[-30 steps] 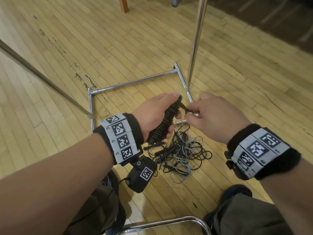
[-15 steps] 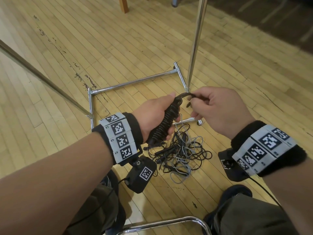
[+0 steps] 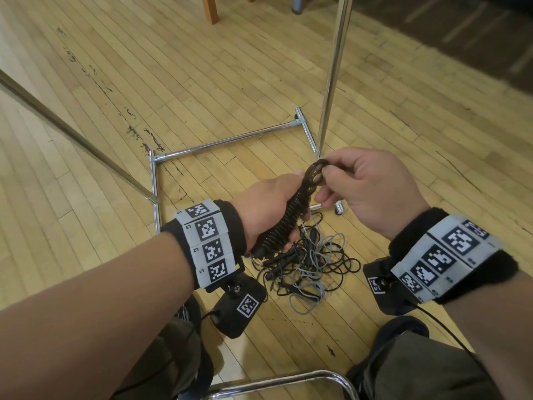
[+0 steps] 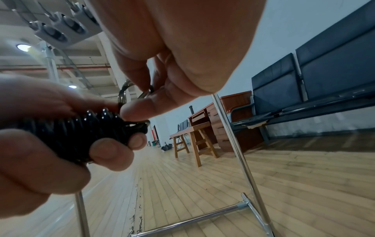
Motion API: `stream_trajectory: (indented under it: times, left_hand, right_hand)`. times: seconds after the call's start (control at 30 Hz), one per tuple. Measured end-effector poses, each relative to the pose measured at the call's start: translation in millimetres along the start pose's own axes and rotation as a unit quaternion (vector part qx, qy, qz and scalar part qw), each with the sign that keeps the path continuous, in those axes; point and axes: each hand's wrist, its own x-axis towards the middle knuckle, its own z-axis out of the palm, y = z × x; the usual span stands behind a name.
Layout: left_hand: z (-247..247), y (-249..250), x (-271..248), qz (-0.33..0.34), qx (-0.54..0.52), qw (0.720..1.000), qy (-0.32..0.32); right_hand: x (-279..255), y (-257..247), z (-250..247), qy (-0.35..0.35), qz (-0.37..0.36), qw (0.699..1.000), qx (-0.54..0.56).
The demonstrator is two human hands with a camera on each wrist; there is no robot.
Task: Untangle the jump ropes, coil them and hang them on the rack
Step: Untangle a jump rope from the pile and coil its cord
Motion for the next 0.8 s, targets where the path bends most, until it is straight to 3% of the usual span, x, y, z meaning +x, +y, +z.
stream_trajectory:
  times: [0.23, 0.53, 0.8]
  left_hand:
    - [-0.2, 3.3, -0.2, 0.010, -0.028, 0.999, 0.028]
    - [-2.0, 0.7, -1.3, -0.017, -0.050, 0.999, 0.009]
    - [1.8, 2.5, -0.7, -0.011, -0.107, 0.994, 0.009]
  right_hand:
    - [0.1, -1.5, 5.8, -0.019, -0.002, 0.999, -0.028]
    - [-2.1, -0.3, 8.5, 0.001, -0.048, 0.988, -0.146]
    - [1.4, -0.5, 11.7, -0.004, -0.024, 0.996, -0.087]
